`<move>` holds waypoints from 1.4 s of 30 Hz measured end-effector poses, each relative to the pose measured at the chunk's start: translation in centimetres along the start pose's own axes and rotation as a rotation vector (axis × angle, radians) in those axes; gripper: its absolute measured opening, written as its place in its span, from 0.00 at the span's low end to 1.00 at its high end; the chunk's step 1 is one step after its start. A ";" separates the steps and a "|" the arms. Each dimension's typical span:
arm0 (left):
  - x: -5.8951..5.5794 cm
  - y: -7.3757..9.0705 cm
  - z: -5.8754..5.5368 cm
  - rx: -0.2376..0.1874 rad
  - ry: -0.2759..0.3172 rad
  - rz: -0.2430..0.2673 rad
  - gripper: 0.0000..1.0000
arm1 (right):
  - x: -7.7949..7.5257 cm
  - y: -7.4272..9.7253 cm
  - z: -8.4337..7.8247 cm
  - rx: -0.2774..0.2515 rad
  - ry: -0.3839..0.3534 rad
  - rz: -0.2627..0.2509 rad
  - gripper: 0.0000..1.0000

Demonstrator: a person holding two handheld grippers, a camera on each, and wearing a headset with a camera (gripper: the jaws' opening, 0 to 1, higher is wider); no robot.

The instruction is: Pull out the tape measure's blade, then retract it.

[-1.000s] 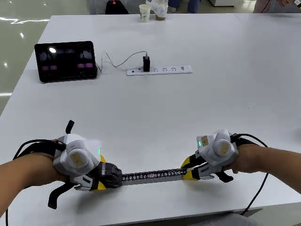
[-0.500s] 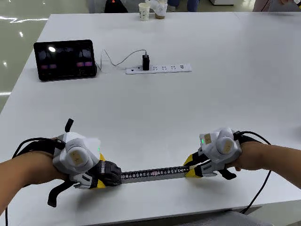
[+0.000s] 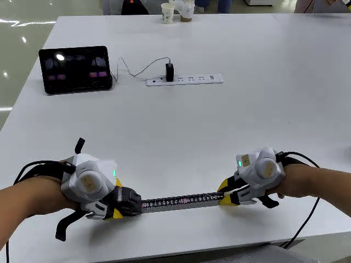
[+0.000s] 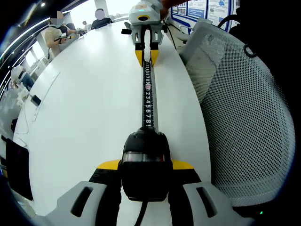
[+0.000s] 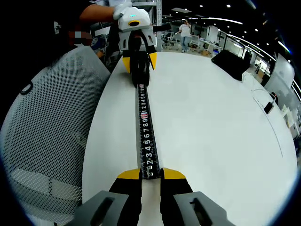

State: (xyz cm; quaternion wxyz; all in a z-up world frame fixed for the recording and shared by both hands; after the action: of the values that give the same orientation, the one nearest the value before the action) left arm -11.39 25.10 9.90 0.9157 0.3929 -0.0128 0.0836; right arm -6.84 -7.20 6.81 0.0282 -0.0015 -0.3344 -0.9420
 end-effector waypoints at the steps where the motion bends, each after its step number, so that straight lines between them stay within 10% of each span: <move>1: 0.0 0.0 0.0 0.000 0.000 0.000 0.32 | 0.0 0.0 0.0 0.001 0.000 0.000 0.11; 42: -0.1 -0.1 0.1 -0.001 0.001 0.001 0.32 | 0.1 1.6 -1.4 0.017 -0.007 -0.013 0.10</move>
State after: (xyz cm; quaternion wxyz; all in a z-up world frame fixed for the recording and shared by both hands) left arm -11.48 24.98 9.88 0.9158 0.3925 -0.0127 0.0840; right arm -6.82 -9.33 6.80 0.0209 -0.0022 -0.3425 -0.9393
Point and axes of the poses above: the centre of the closed fingertips' face, and the gripper's own axes: y roughly backward along the fingers, x roughly to its left, z roughly out of its top, the point moved 10 cm from there along y, roughly backward along the fingers, and after that the axes turned 15 degrees about -x, right-handed, at the moved point
